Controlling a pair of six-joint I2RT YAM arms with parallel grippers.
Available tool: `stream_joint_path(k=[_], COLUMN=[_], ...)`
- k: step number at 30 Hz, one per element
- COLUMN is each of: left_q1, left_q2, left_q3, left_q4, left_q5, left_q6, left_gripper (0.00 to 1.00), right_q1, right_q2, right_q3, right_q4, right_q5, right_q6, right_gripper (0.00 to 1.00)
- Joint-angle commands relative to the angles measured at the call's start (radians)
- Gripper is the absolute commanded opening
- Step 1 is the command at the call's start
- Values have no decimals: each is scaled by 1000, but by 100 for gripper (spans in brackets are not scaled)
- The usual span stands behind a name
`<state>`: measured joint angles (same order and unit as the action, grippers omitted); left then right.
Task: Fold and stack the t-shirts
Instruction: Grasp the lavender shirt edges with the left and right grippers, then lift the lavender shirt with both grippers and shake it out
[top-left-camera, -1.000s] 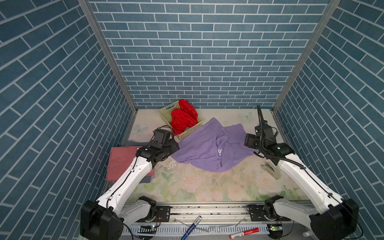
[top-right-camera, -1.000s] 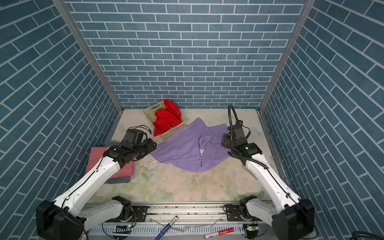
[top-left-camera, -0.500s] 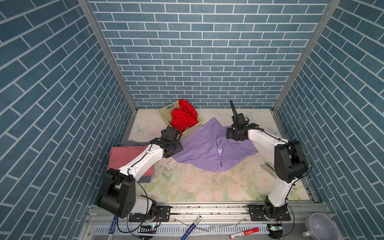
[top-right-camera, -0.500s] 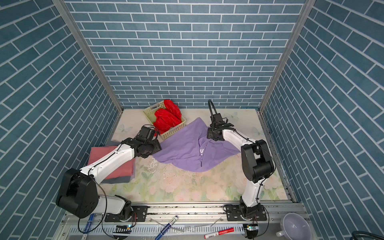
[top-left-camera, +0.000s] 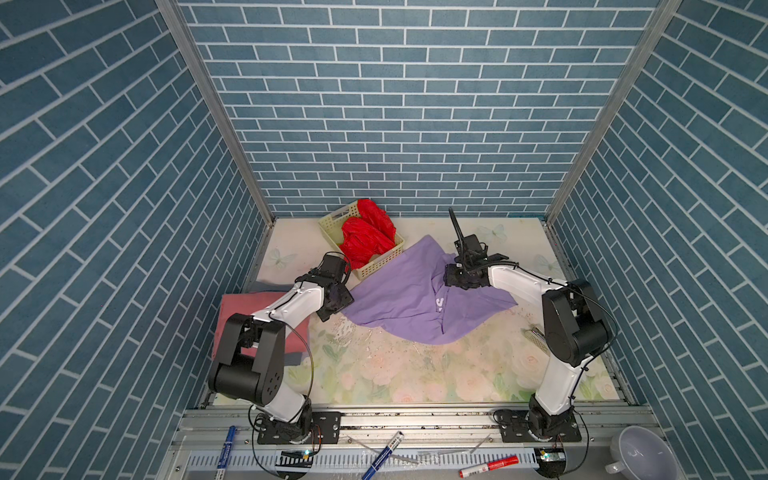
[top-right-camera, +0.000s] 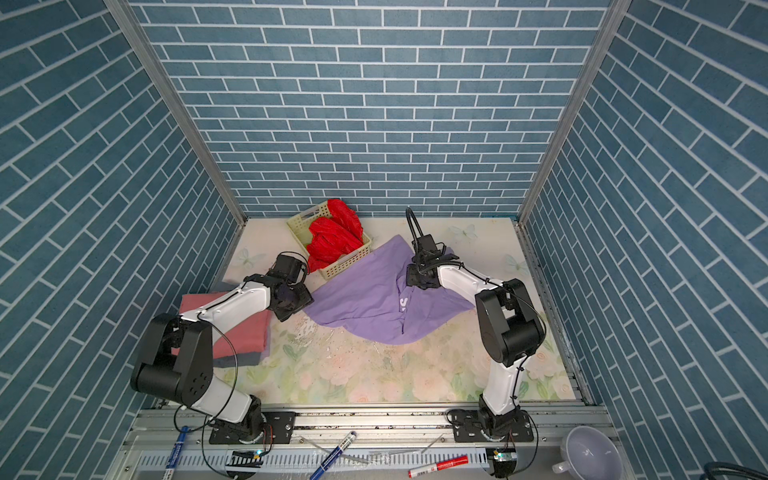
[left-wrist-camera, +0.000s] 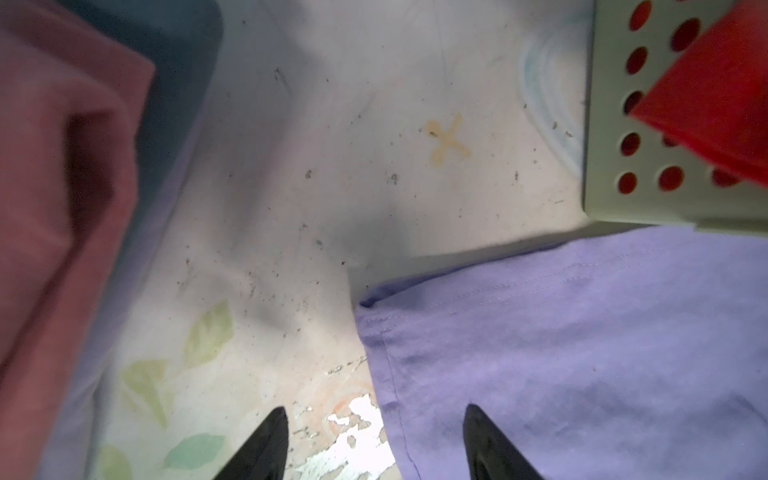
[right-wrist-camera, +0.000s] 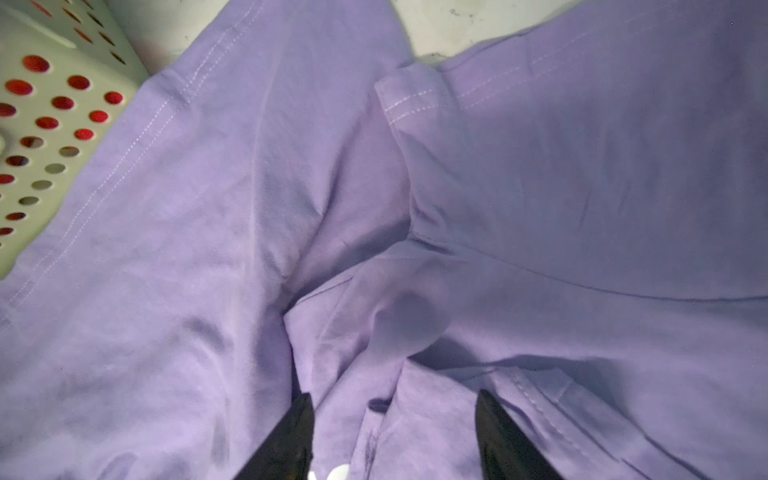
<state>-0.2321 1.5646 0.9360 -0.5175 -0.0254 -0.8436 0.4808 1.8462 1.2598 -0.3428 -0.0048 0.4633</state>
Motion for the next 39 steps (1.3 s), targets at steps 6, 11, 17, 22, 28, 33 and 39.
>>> stream_joint_path(k=[6, 11, 17, 22, 28, 33, 39], left_q1=[33, 33, 30, 16, 13, 13, 18], left_q2=[66, 134, 203, 133, -118, -359, -501], left_q3=[42, 41, 29, 0, 14, 87, 245], left_q4=[21, 108, 166, 188, 163, 59, 6], left_q5=[22, 63, 72, 62, 63, 60, 144], left_q6=[66, 69, 53, 28, 20, 26, 70], left_gripper=[67, 67, 54, 22, 0, 0, 0], right_q1=[-2, 14, 36, 35, 4, -38, -51], right_q2=[81, 90, 93, -12, -314, -571, -794], right_q3=[-23, -41, -52, -63, -68, -18, 97], right_q4=[18, 8, 3, -14, -77, -172, -88], right_q5=[3, 5, 5, 89, 268, 456, 640], right_q6=[-40, -40, -37, -12, -24, -72, -265], right_gripper=[57, 49, 12, 0, 0, 0, 0])
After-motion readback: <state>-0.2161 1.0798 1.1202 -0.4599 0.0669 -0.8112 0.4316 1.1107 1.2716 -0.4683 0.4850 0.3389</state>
